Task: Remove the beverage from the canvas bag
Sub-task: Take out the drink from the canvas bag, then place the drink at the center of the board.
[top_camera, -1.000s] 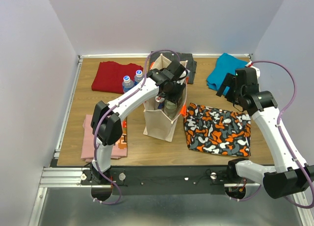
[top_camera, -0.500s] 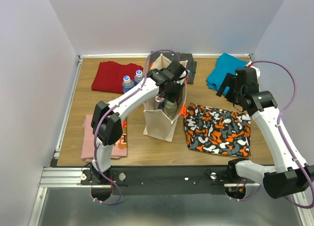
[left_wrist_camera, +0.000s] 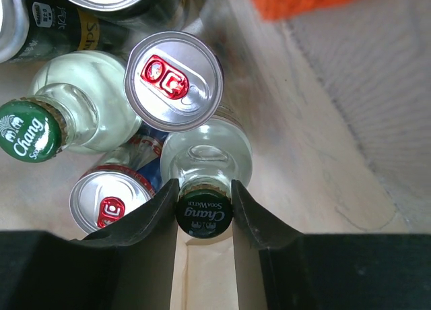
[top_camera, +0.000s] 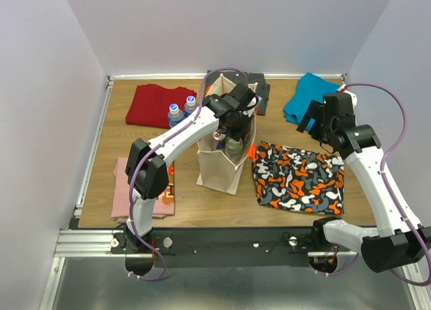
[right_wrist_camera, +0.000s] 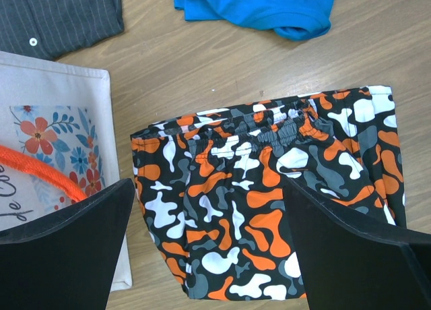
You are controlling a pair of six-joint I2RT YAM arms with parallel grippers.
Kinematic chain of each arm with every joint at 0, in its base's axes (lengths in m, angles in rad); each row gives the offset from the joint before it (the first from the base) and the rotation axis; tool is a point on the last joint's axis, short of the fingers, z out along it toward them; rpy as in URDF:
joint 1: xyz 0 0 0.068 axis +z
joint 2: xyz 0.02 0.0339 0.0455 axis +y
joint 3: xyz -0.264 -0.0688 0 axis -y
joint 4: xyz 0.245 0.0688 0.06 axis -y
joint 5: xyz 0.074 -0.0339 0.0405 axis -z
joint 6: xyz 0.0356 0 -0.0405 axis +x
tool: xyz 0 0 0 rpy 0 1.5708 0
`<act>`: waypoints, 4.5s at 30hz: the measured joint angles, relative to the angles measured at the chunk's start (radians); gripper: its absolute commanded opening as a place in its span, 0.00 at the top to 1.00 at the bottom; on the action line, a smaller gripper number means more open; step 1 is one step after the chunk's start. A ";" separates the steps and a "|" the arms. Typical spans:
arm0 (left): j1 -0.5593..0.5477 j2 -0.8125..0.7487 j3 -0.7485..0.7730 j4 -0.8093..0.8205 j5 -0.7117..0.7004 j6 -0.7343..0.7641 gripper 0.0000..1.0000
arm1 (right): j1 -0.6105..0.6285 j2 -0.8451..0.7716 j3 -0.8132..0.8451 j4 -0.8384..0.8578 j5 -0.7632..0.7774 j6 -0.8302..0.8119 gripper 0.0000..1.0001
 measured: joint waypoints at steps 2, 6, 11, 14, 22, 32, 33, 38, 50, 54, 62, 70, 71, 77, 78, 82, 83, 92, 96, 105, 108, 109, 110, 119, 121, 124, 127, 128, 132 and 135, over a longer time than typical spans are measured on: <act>-0.001 0.005 0.010 -0.011 0.000 0.000 1.00 | 0.000 0.000 0.000 0.000 0.000 0.000 0.00; 0.000 0.040 0.081 -0.072 0.000 0.000 1.00 | 0.000 0.000 0.000 0.000 0.000 -0.003 0.00; -0.001 0.062 0.191 -0.146 0.005 -0.001 1.00 | 0.000 0.000 0.000 0.000 0.000 -0.006 0.00; -0.001 0.062 0.261 -0.178 0.012 -0.009 1.00 | 0.000 0.000 0.000 0.000 0.000 -0.010 0.00; -0.012 0.061 0.325 -0.200 0.029 -0.027 1.00 | 0.000 -0.009 0.001 0.000 -0.004 -0.011 0.00; -0.017 -0.027 0.329 -0.194 0.040 -0.015 1.00 | 0.000 -0.009 0.005 0.000 -0.019 -0.010 0.00; -0.018 -0.040 0.333 -0.192 0.042 -0.014 1.00 | 0.000 -0.009 0.005 0.000 -0.020 -0.010 0.00; -0.020 -0.092 0.370 -0.183 0.048 -0.011 1.00 | 0.000 -0.009 0.006 0.000 -0.032 -0.010 0.00; -0.021 -0.186 0.416 -0.143 0.021 -0.009 1.00 | 0.000 -0.009 0.006 0.000 -0.055 -0.005 0.00; -0.006 -0.216 0.419 -0.128 0.000 -0.009 1.00 | 0.000 -0.007 0.006 0.000 -0.057 -0.005 0.00; 0.089 -0.244 0.451 -0.130 -0.013 -0.008 1.00 | 0.000 -0.002 0.006 0.001 -0.064 -0.005 0.00; 0.196 -0.321 0.451 -0.138 -0.030 -0.008 1.00 | 0.000 0.034 0.006 0.003 -0.084 0.016 0.00; 0.203 -0.333 0.451 -0.140 -0.031 -0.008 1.00 | 0.000 0.040 0.006 0.004 -0.085 0.017 0.00; 0.248 -0.402 0.449 -0.141 -0.044 -0.003 1.00 | 0.000 0.069 0.025 0.006 -0.087 0.016 0.00; 0.253 -0.408 0.447 -0.141 -0.047 -0.002 1.00 | 0.000 0.076 0.027 0.006 -0.087 0.015 0.00; 0.270 -0.437 0.414 -0.143 -0.074 0.004 1.00 | 0.000 0.103 0.045 0.009 -0.100 0.008 0.00; 0.275 -0.445 0.394 -0.146 -0.085 0.006 1.00 | 0.000 0.108 0.047 0.010 -0.103 0.008 0.00; 0.289 -0.504 0.122 -0.124 -0.151 0.008 1.00 | 0.000 0.124 0.057 0.017 -0.109 -0.005 0.00; 0.289 -0.554 -0.053 -0.095 -0.161 0.008 1.00 | 0.000 0.124 0.057 0.020 -0.109 -0.008 0.00; 0.289 -0.610 -0.275 0.010 -0.161 -0.002 1.00 | 0.000 0.124 0.057 0.023 -0.109 -0.010 0.00; 0.289 -0.610 -0.294 0.039 -0.161 -0.003 1.00 | 0.000 0.124 0.057 0.023 -0.109 -0.010 0.00; 0.289 -0.610 -0.300 0.050 -0.161 -0.003 1.00 | 0.000 0.124 0.057 0.023 -0.109 -0.010 0.00; 0.289 -0.610 -0.310 0.067 -0.161 -0.003 1.00 | 0.000 0.124 0.057 0.023 -0.109 -0.010 0.00; 0.289 -0.610 -0.376 0.148 -0.160 -0.005 1.00 | 0.000 0.124 0.057 0.023 -0.109 -0.010 0.00; 0.289 -0.610 -0.394 0.169 -0.160 -0.006 1.00 | 0.000 0.124 0.057 0.023 -0.109 -0.010 0.00; 0.289 -0.589 -0.414 0.199 -0.160 -0.009 1.00 | 0.000 0.124 0.057 0.023 -0.109 -0.010 0.00; 0.289 -0.564 -0.428 0.231 -0.160 -0.010 1.00 | 0.000 0.124 0.057 0.023 -0.109 -0.010 0.00; 0.289 -0.556 -0.435 0.244 -0.160 -0.010 1.00 | 0.000 0.124 0.057 0.023 -0.109 -0.010 0.00; 0.289 -0.535 -0.482 0.294 -0.160 -0.016 1.00 | 0.000 0.124 0.057 0.023 -0.109 -0.010 0.00; 0.289 -0.507 -0.490 0.306 -0.160 -0.018 1.00 | 0.000 0.124 0.057 0.023 -0.109 -0.010 0.00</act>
